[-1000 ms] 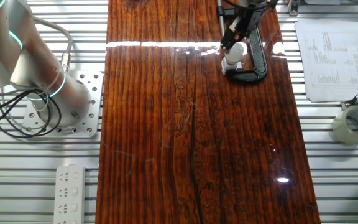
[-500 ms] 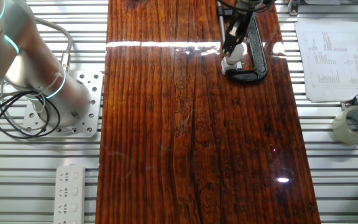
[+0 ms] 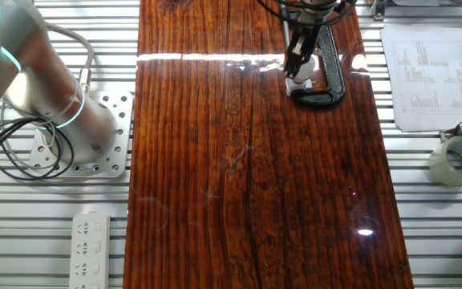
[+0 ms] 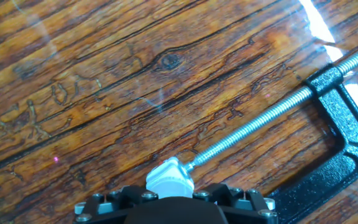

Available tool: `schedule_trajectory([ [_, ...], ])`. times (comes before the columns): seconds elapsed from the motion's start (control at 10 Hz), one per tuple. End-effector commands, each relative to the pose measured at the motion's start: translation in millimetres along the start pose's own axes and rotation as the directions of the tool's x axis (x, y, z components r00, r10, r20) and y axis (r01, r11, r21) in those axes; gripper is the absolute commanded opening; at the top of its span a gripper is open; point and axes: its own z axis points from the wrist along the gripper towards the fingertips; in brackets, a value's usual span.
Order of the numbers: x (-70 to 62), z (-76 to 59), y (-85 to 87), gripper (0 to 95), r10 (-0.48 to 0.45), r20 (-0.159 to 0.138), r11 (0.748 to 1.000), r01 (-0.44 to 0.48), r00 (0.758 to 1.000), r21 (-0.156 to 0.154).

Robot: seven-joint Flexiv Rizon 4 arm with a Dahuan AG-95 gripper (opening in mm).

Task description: Install the light bulb by rotating it

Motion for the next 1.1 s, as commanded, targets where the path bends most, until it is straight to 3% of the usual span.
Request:
schedule_trajectory([
  [0.1,2.4,5.6,0.2,76.0,-0.006,-0.009,1.0,0.006,1.0,0.003],
  [0.6,5.4,10.6,2.4,76.0,-0.002,-0.005,1.0,0.002,1.0,0.009],
  [0.7,5.5,10.4,2.6,57.0,0.001,-0.007,1.0,-0.001,1.0,0.007],
  [1.1,6.0,11.3,3.0,57.0,0.001,-0.008,1.0,0.0,1.0,0.006],
])
